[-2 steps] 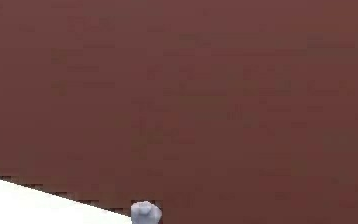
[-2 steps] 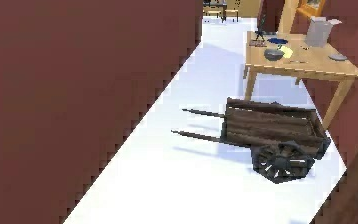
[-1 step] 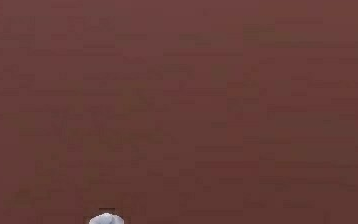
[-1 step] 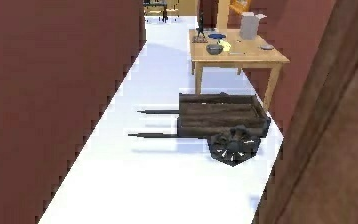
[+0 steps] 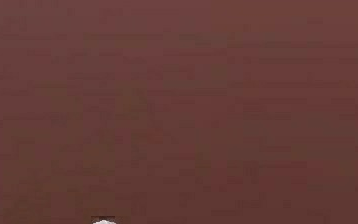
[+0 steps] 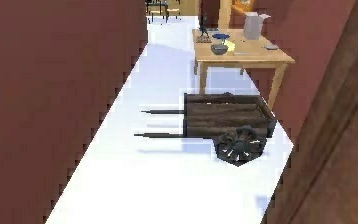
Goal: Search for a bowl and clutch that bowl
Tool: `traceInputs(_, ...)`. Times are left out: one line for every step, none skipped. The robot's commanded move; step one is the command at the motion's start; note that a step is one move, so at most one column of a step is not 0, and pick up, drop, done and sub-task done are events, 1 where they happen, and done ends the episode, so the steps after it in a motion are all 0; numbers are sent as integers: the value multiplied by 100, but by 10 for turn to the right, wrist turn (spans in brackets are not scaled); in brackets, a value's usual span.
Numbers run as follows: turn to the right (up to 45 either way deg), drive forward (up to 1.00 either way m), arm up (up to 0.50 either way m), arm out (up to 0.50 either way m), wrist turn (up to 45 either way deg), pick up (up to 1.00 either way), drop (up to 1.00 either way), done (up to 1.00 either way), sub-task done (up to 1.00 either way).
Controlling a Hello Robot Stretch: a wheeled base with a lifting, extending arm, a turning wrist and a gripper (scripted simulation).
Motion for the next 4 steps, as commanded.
traceInputs(450,0,0,0,0,0,0,0,0)
traceInputs(210,0,0,0,0,0,0,0,0)
traceInputs(0,95,0,0,0,0,0,0,0)
traceInputs(90,0,0,0,0,0,0,0,0)
